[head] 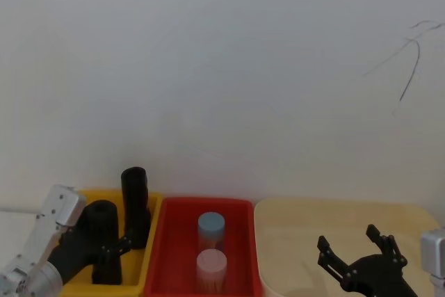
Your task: Pick up the garbage bag with the one hand and transfer it to the other hand.
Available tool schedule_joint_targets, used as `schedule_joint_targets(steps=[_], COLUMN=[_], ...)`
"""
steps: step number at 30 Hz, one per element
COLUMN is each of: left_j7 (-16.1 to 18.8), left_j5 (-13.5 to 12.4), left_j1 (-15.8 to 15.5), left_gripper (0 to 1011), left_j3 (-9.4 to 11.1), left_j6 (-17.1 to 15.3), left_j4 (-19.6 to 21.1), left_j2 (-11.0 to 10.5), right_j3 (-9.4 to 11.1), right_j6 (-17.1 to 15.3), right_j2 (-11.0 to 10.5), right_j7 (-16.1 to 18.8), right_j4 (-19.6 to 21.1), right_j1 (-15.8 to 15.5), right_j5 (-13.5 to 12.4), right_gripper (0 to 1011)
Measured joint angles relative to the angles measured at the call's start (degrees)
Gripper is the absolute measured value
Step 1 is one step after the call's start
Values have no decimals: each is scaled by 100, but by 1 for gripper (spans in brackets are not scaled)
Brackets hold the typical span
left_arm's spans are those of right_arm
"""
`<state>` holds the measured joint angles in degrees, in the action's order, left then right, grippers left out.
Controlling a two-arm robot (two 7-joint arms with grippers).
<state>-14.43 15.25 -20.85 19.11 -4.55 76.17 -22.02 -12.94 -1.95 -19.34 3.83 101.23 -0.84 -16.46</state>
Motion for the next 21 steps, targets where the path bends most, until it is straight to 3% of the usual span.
schedule_joint_targets(steps=[7,15,21], left_j7=[-5,-11,-11], left_j5=[-34,-57,-65], left_j1=[-62,-104,-120], left_gripper=[865,609,539], left_j3=[22,36,41], left_j6=[-10,-15,-19], left_j4=[-66,-110,-126], left_j2=[40,66,77], right_j3=[0,0,0], right_j6=[0,0,0], right_j2=[0,0,0], right_j7=[0,0,0], right_j4=[0,0,0], right_j1=[0,0,0], right_j5=[0,0,0], right_gripper=[1000,1001,1000])
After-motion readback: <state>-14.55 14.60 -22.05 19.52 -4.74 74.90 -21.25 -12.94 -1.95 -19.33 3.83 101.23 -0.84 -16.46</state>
